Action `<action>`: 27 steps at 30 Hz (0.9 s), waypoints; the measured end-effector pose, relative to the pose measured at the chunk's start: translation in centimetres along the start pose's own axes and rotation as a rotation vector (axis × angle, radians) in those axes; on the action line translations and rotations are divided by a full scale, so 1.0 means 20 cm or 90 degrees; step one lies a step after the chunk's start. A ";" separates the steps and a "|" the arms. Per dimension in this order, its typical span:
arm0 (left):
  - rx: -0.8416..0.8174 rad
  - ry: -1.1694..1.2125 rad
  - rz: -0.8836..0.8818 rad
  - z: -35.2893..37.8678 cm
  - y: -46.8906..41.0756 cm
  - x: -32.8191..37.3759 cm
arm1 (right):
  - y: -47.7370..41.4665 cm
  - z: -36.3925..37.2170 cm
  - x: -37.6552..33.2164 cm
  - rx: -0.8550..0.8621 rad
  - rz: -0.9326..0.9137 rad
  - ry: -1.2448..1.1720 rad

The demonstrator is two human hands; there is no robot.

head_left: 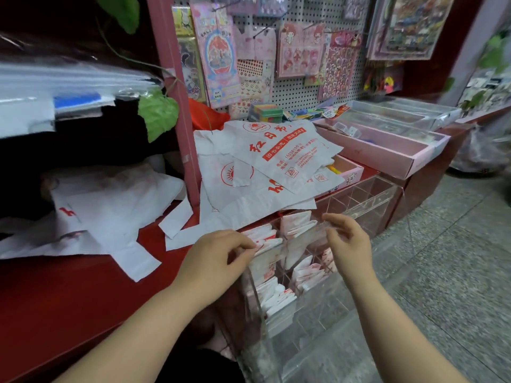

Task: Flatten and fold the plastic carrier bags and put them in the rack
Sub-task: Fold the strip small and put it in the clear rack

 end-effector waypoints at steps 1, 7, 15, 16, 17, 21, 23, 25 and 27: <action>0.012 -0.006 -0.003 -0.05 0.07 -0.04 | 0.02 0.00 -0.03 0.008 -0.002 -0.006; 0.088 -0.170 -0.031 -0.41 0.49 -0.37 | 0.16 0.28 -0.28 -0.076 -0.076 0.042; -0.018 -0.309 -0.382 -0.72 0.90 -0.99 | 0.45 1.12 -0.53 -0.345 -0.198 0.279; -0.019 -0.308 -0.383 -0.72 0.91 -1.01 | 0.49 1.22 -0.56 -0.371 -0.220 0.304; -0.019 -0.305 -0.380 -0.72 0.91 -1.01 | 0.52 1.32 -0.58 -0.394 -0.243 0.338; -0.002 -0.297 -0.372 -0.73 0.92 -1.03 | 0.58 1.62 -0.61 -0.405 -0.324 0.562; 0.008 -0.286 -0.369 -0.73 0.92 -1.04 | 0.57 1.68 -0.60 -0.369 -0.347 0.658; 0.027 -0.271 -0.365 -0.74 0.93 -1.05 | 0.55 1.71 -0.60 -0.346 -0.345 0.673; 0.030 -0.256 -0.372 -0.75 0.93 -1.06 | 0.51 1.68 -0.62 -0.295 -0.338 0.609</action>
Point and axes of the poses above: each hand's wrist, its own y-axis away from the middle knuckle, its own z-axis out of the palm, x = y × z, the point moved 10 cm from there along -y, towards the middle knuckle
